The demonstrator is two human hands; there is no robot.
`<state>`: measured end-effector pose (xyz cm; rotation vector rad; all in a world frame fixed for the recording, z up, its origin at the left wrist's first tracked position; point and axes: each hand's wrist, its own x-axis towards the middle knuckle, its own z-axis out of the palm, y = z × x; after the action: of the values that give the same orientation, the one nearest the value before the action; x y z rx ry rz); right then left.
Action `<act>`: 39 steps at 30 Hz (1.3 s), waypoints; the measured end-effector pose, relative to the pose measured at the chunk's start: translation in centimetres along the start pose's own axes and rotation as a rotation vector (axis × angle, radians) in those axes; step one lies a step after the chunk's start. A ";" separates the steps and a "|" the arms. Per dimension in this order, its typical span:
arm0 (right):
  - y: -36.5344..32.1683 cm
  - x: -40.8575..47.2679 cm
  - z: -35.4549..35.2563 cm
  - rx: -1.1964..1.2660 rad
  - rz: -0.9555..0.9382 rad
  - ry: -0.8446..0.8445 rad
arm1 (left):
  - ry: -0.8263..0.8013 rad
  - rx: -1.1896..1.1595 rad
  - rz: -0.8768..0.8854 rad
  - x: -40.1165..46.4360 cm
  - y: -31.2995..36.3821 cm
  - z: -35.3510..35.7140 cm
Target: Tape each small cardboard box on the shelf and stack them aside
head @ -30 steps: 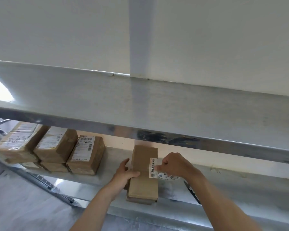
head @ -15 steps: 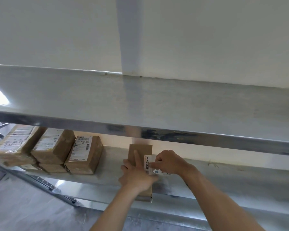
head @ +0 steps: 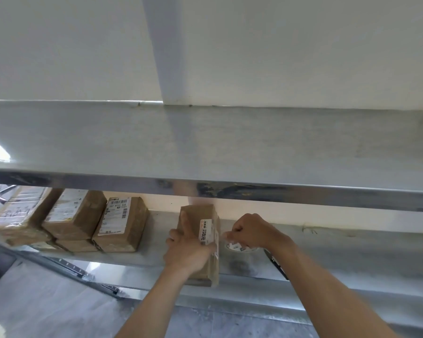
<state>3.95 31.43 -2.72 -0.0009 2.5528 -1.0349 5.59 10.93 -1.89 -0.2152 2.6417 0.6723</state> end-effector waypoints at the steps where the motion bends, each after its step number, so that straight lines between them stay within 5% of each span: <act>1: 0.0 -0.1 -0.2 0.009 0.003 -0.001 | -0.012 -0.042 0.002 0.1 -0.3 -0.3; 12: 2.3 -0.4 -1.4 -0.100 0.046 0.007 | -0.216 -0.816 0.026 -0.2 -3.0 -0.4; 22: 2.0 0.3 -0.2 -0.225 0.081 0.045 | -0.330 -0.996 -0.062 1.5 -5.1 0.2; 27: 1.1 1.1 0.9 -0.286 0.075 0.057 | -0.325 -0.860 -0.054 2.5 -6.5 -0.1; 35: -0.4 1.2 1.8 -0.269 0.085 0.021 | -0.101 -0.161 0.082 2.3 -3.5 -1.3; 39: -0.8 1.1 1.4 -0.308 0.072 -0.001 | -0.111 0.032 -0.122 -0.4 1.8 0.5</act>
<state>3.33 29.79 -3.46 0.0076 2.6637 -0.6073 5.71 12.76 -1.39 -0.3181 2.5086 0.5840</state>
